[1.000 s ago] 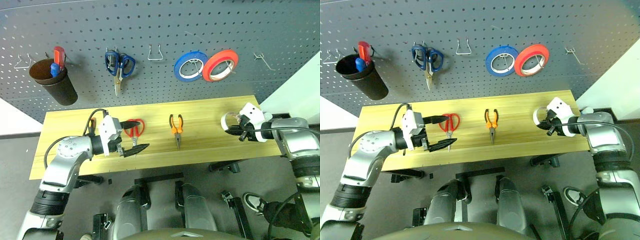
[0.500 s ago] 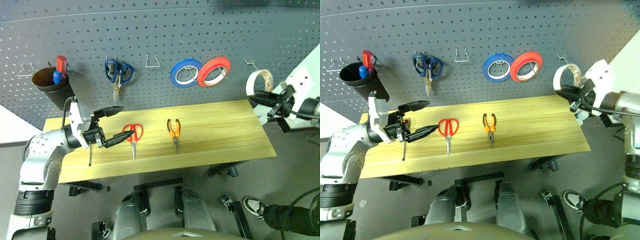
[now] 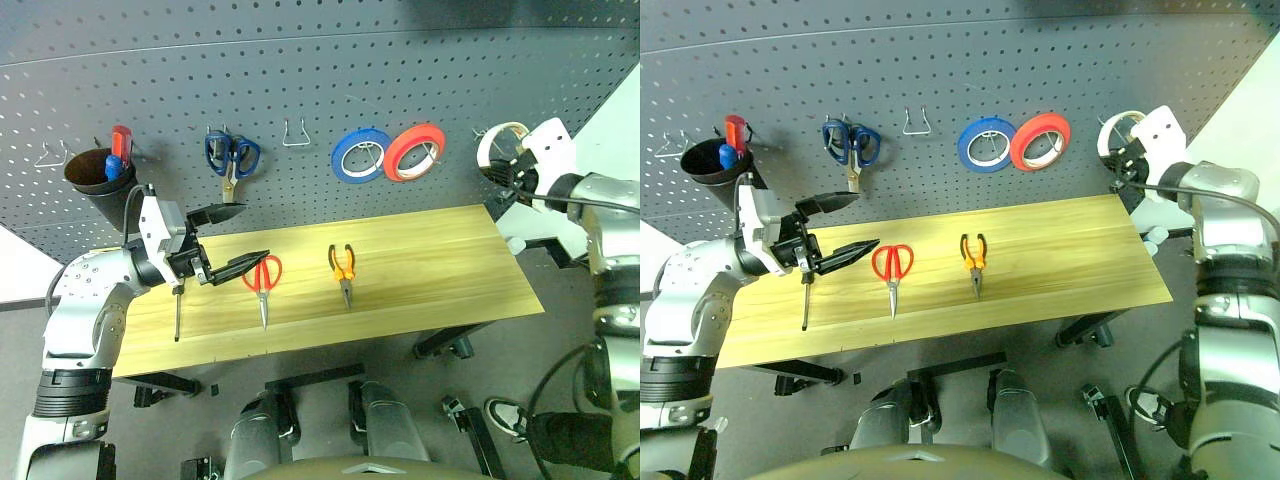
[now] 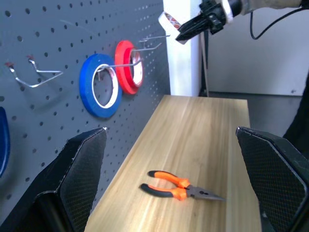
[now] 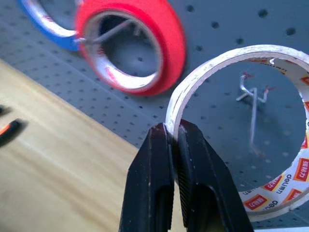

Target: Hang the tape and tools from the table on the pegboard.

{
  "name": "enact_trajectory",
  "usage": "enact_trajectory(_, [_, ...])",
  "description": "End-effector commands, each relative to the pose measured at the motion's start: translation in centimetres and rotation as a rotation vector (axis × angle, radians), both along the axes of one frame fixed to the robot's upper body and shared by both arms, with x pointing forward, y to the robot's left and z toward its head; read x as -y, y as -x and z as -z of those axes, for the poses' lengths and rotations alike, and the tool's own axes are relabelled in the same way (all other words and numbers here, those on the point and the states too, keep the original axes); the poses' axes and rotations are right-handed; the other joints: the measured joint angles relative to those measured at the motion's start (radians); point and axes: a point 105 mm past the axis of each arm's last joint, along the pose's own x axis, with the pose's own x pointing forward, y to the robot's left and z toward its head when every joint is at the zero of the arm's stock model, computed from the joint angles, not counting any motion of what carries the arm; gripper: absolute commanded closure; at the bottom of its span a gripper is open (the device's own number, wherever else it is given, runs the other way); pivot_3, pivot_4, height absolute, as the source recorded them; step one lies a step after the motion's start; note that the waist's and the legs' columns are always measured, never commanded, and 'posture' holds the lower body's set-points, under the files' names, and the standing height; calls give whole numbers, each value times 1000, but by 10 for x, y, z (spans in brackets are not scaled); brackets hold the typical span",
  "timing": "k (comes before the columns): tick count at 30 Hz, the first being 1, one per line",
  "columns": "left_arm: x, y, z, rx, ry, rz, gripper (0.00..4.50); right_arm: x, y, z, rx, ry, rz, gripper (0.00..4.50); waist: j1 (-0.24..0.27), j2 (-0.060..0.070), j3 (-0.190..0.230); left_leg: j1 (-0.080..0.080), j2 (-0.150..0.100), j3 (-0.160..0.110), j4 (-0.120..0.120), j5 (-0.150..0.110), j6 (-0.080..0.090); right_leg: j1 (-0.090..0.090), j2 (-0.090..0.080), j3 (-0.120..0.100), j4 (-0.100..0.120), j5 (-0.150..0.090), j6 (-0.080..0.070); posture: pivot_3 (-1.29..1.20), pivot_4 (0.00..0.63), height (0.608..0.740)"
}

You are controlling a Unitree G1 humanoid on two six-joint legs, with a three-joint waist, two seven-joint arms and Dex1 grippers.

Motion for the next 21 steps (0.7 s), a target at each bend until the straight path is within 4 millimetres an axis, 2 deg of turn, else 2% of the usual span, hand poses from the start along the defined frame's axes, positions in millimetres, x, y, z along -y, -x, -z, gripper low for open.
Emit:
enact_trajectory(1, [-1,2,-7,48,-13,-9,0,-5,-16,-14,78,-1,19,4479,0,0,-2,0,0,0,0,0,0,0,0,0,0,0,0,-87,68,730])
enact_trajectory(6, [-3,3,-4,45,-13,-27,0,-21,-36,-12,73,-30,44,4479,1,1,-4,1,0,2,1,0,0,0,0,1,3,0,1,-68,67,730])
enact_trajectory(9, [-4,3,-1,43,-24,-41,0,-23,-42,-9,83,-6,91,4479,6,1,-4,2,0,3,3,0,0,0,-1,1,8,-1,2,-59,65,730])
enact_trajectory(12, [-5,4,1,39,-20,-52,0,-18,-45,-10,89,-28,147,3715,9,1,-5,2,-1,4,3,0,0,0,-1,1,9,-1,2,-46,62,730])
enact_trajectory(17, [-8,6,0,40,-23,-68,0,-13,-43,-16,102,-12,141,2055,8,2,-6,2,-1,4,3,0,0,0,-1,2,10,-1,2,-36,66,730])
enact_trajectory(21, [-9,9,3,33,-23,-77,0,-8,-32,-19,69,13,46,741,10,4,-8,2,-1,4,4,0,0,0,-1,2,10,-1,2,-32,70,730])
